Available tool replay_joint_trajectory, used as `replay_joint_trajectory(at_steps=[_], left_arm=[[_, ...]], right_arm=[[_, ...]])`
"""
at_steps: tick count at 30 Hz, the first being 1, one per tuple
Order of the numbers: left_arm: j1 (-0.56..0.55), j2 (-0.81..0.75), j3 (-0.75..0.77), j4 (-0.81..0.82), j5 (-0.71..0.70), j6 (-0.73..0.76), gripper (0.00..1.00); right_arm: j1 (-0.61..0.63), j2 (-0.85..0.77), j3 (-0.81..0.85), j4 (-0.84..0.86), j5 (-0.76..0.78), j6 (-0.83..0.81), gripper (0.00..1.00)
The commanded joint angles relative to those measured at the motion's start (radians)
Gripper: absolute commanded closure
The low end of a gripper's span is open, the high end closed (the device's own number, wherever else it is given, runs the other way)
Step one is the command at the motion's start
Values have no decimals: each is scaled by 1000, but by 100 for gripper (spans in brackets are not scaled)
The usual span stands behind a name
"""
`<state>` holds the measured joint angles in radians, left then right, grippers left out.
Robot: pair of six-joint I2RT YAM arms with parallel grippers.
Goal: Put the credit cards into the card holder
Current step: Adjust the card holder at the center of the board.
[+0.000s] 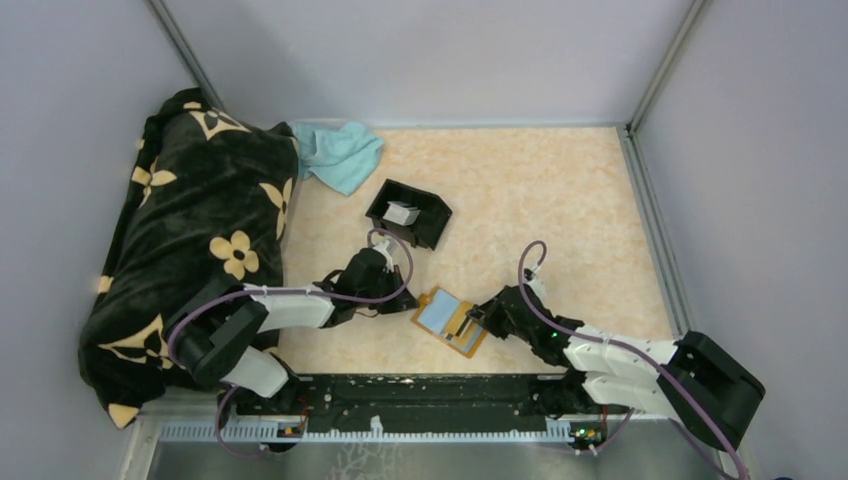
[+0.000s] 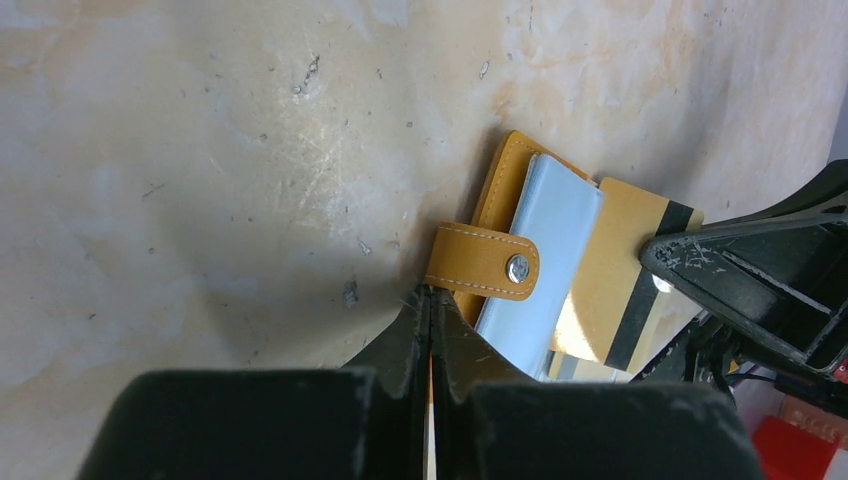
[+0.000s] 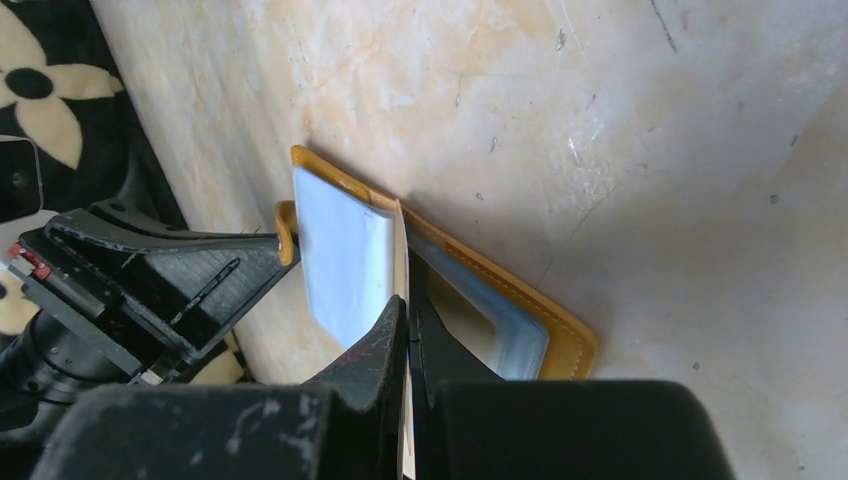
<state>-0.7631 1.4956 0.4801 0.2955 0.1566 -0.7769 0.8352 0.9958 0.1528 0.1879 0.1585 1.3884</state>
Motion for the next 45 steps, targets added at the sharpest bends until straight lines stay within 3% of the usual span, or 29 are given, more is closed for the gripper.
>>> replay_joint_trajectory(at_steps=[1, 18, 30, 45], left_arm=[[-16, -1, -51, -89, -32, -12, 100], [-25, -152, -206, -76, -96, -156, 100], [-57, -182, -231, -72, -163, -250, 100], [-67, -157, -227, -71, -204, -285, 100]], right_arm=[[13, 45, 50, 29, -1, -42, 100], [-147, 315, 273, 104, -206, -362, 100], [-202, 527, 493, 42, -316, -555, 100], [-219, 359, 490, -70, -331, -666, 100]])
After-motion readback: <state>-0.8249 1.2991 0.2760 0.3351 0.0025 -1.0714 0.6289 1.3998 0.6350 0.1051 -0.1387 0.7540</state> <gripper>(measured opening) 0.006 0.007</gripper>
